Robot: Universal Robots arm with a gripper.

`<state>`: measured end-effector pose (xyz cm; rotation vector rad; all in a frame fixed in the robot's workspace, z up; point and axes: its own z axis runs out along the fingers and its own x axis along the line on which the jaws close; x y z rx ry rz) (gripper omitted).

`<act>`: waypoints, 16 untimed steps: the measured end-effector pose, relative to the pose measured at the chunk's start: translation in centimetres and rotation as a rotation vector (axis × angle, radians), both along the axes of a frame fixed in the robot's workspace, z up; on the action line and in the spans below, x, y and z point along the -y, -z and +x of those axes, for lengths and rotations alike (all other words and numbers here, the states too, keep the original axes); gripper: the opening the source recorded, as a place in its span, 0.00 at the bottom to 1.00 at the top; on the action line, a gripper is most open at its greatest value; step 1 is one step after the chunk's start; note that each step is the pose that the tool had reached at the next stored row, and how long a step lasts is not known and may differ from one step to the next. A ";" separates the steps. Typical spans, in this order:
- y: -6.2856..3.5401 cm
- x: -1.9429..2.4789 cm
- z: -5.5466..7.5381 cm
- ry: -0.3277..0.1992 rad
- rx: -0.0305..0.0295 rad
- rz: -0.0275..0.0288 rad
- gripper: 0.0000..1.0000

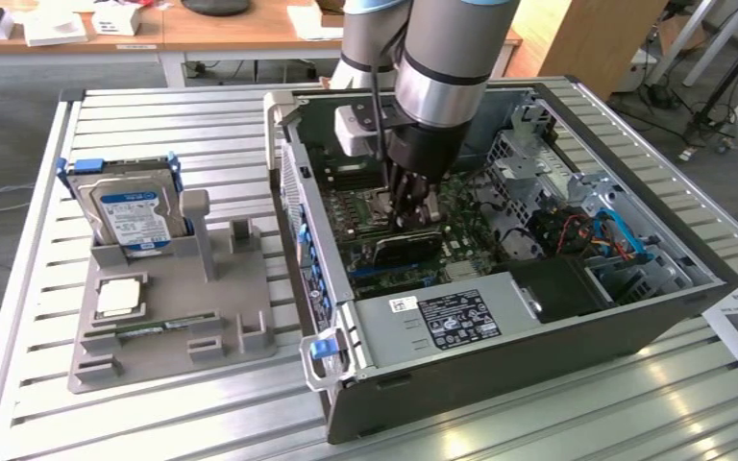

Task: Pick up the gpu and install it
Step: 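Press down on the gpu until it lock into place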

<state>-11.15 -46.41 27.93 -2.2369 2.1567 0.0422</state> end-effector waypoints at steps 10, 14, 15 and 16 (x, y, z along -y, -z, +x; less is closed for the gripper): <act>0.79 -0.77 -0.1 0.000 -0.0130 -0.0019 0.11; 1.10 -0.77 -0.1 0.000 -0.0243 -0.0027 0.11; 1.15 -0.77 -0.1 0.000 -0.0261 -0.0027 0.11; 1.19 -0.77 -0.1 0.000 -0.0269 -0.0027 0.11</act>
